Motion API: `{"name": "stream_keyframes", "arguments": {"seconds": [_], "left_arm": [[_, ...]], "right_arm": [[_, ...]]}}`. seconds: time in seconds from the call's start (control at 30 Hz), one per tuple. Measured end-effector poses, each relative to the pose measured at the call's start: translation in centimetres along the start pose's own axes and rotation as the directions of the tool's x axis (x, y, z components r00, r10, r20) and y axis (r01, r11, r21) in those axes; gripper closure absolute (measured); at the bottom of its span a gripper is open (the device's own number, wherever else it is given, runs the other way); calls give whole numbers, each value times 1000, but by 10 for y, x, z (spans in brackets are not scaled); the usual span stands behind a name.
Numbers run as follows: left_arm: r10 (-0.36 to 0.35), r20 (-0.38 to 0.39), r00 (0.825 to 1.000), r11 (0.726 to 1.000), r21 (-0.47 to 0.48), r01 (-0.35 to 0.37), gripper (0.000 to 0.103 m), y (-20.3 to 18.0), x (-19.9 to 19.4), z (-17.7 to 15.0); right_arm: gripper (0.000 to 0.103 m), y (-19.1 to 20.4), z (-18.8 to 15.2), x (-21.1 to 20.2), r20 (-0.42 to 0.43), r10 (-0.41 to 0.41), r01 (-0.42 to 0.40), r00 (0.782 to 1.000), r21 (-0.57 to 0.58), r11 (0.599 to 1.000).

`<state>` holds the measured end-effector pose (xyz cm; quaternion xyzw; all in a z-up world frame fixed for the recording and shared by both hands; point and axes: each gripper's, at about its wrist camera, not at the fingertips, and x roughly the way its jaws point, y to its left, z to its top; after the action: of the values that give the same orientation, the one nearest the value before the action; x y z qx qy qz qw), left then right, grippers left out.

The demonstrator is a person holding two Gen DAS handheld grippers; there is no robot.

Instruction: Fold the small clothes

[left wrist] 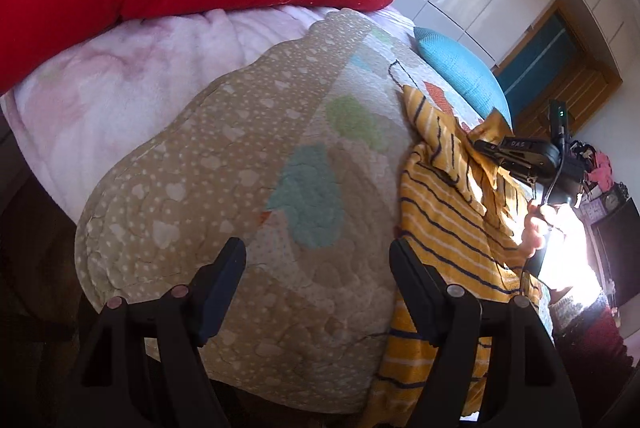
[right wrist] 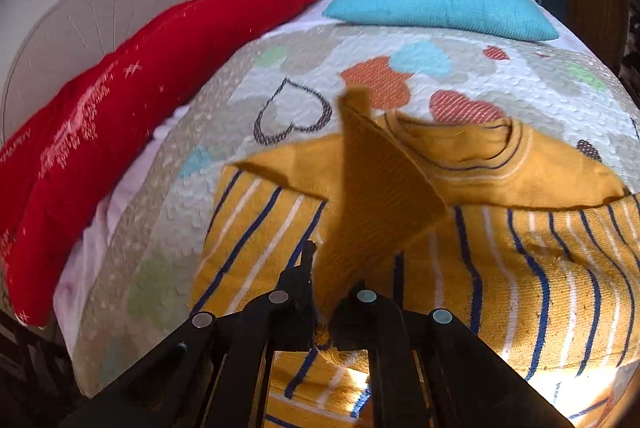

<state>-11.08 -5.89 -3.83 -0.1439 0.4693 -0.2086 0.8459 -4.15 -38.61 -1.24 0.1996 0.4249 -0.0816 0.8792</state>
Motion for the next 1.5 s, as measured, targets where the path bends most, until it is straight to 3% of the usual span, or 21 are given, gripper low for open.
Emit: {"name": "stream_keyframes", "arguments": {"seconds": [0.07,0.13,0.23,0.3,0.4,0.5,0.63,0.77,0.9,1.03,1.13,1.3,1.43,1.5], "left_arm": [[5,5,1000,1000,-16,-5,30,8,-1,0],[8,5,1000,1000,-30,-8,30,14,-1,0],[5,1,1000,999,-45,-5,30,17,-1,-1],[5,3,1000,999,-45,-5,30,16,-2,-1],[8,6,1000,999,-34,-8,30,12,-4,-2],[10,-1,1000,1000,-23,-10,30,6,-3,-5],[12,-11,1000,1000,5,-12,30,-4,-4,-8],[22,-26,999,999,47,-21,29,-18,-3,-13],[23,-46,999,995,96,-18,29,-36,2,-20],[15,-76,997,988,153,-3,28,-57,9,-31],[18,-105,994,983,183,2,27,-69,18,-39],[24,-159,987,976,217,11,26,-82,38,-47],[-6,-165,986,974,220,43,10,-91,50,-45],[-25,-164,986,977,206,59,5,-92,55,-43]], "right_arm": [[92,15,-7,14,-26,-23,22,999,-61,998],[76,34,-12,22,-37,-53,48,998,-137,989],[61,60,-25,24,-42,-71,58,997,-260,964],[59,75,-35,21,-39,-83,66,996,-327,943],[59,80,-46,16,-57,-46,24,997,-348,937],[54,74,-59,3,-117,56,-91,992,-324,942],[47,58,-90,-33,-102,108,-134,989,-299,945],[43,16,-119,-75,-40,79,-86,996,-224,971],[40,-57,-140,-121,38,10,-9,999,-36,999],[34,-133,-168,-167,100,-83,65,992,172,983],[33,-176,-192,-190,99,-122,89,988,291,953],[33,-216,-235,-206,101,-71,25,992,397,917],[32,-209,-251,-197,127,-5,-46,992,396,917],[32,-203,-254,-194,156,80,-136,985,396,908]]}}
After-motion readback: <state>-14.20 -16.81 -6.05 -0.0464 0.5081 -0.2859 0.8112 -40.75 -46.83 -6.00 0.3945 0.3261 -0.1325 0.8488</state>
